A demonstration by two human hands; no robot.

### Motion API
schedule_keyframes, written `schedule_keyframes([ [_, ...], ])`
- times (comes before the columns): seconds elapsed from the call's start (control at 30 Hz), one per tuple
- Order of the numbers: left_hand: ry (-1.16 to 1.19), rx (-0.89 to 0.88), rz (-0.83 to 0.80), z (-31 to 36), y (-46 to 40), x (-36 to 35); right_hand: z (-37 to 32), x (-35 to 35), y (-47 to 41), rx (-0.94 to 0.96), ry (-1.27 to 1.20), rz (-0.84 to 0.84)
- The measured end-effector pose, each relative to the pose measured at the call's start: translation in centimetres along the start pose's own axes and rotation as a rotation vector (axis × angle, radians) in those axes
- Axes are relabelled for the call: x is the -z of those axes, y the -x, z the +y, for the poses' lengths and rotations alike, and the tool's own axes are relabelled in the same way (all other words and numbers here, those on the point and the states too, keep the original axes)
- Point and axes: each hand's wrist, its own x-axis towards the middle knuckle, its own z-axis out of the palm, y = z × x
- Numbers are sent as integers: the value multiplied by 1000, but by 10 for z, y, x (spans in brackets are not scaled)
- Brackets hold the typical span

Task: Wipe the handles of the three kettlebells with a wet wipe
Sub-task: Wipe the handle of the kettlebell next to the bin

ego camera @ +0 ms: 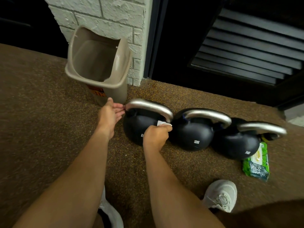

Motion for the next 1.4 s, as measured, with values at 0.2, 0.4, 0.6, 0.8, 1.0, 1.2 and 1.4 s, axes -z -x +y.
schedule_keyframes([
  [0.2, 12, 5, 1, -3, -5, 1, 14, 0, 7, 200, 249, -94],
  [0.4, 4, -4, 3, -1, -6, 4, 12, 13, 28, 294, 235, -220],
  [0.6, -25, -5, 10, -1, -9, 4, -20, -31, 24, -412, -443, -366],
  [0.8, -5, -15, 65, -1, -13, 1, -57, -53, 23, -478, -724, -369],
  [1.0, 1, -12, 39, -4, -15, 1, -57, -49, 22, -493, -817, -379],
  [1.2, 17, -8, 47, -6, -18, 2, -57, -34, 23, -517, -939, -437],
  [1.4, 0, -13, 29, -7, -18, 2, -65, -11, 16, -588, -1148, -466],
])
